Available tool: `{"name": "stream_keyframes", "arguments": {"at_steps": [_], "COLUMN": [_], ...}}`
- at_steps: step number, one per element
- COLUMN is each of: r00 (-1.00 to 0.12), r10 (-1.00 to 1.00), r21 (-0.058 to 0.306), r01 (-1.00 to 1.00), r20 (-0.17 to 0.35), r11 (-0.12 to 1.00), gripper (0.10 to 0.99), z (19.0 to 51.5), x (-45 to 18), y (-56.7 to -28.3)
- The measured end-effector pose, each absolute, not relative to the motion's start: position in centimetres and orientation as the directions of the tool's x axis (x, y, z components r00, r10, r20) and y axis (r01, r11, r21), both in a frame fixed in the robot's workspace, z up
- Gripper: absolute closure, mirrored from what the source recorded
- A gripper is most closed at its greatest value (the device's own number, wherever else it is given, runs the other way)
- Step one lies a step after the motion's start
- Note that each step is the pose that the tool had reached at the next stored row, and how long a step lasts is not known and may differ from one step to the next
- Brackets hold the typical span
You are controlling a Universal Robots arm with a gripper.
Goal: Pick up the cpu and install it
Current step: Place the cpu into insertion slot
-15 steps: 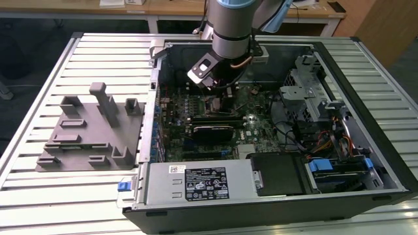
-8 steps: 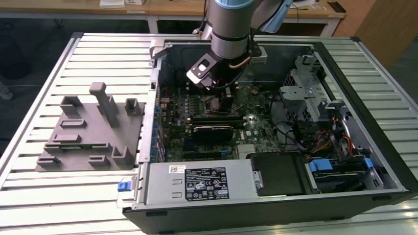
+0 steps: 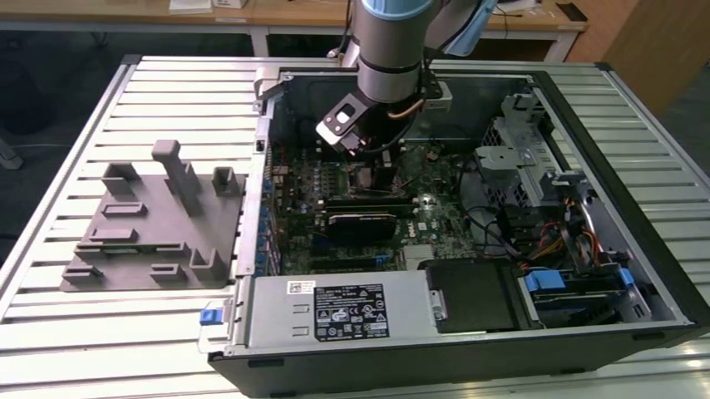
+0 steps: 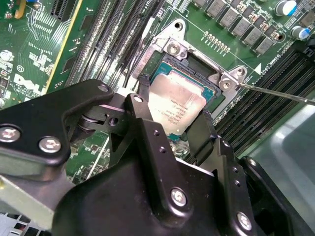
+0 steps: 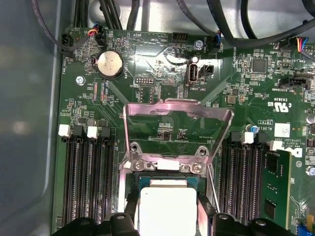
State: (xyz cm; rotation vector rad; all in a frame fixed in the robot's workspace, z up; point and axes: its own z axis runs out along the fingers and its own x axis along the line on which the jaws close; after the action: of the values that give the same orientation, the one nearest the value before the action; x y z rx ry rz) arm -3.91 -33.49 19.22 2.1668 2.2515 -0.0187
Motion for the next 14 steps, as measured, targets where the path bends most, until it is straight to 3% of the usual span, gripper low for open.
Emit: {"name": "stream_keyframes", "arguments": {"at_steps": [14], "r00": [-0.038], "r10": [0.999], "r21": [0.003], "r01": [0.999], "r20": [-0.02], "r11": [0.038], "gripper": [0.541], "z": [19.06], "x": [-3.9], "y": [-33.48]}}
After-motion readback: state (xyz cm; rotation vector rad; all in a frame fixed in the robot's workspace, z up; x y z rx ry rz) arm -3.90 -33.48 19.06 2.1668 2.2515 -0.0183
